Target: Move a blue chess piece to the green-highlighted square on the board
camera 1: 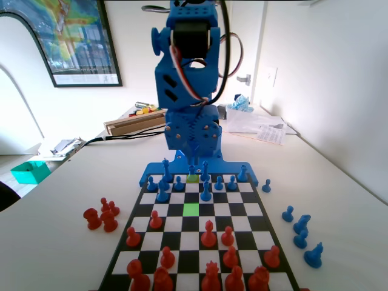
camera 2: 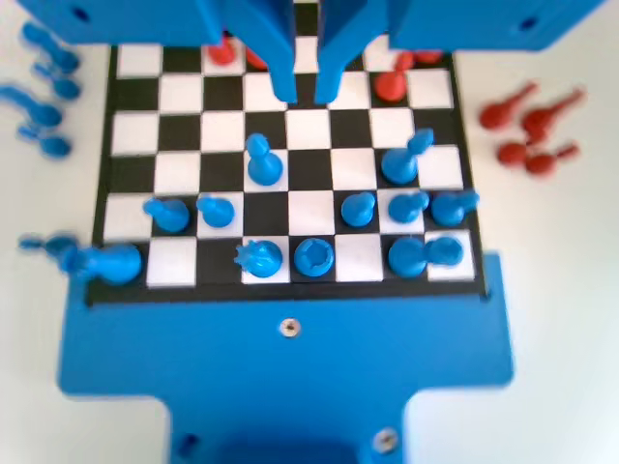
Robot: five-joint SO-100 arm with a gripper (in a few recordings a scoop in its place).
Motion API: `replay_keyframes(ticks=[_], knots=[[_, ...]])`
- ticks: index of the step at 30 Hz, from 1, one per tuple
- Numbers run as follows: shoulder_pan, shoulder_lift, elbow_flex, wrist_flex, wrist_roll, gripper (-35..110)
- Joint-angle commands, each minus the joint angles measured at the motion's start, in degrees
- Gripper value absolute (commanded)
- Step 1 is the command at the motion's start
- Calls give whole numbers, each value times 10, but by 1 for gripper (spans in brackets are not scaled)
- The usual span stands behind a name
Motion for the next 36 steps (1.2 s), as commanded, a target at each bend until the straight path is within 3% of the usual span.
replay_keyframes(ticks=[1, 6, 10, 16, 23, 36], knots=[[-5, 26, 24, -31, -110, 1], [-4, 25, 79, -69, -238, 1], [-8, 25, 91, -69, -284, 1], [4, 25, 16, 80, -425, 1], [-11, 43, -74, 213, -496, 1], [-19, 117, 54, 120, -628, 11]])
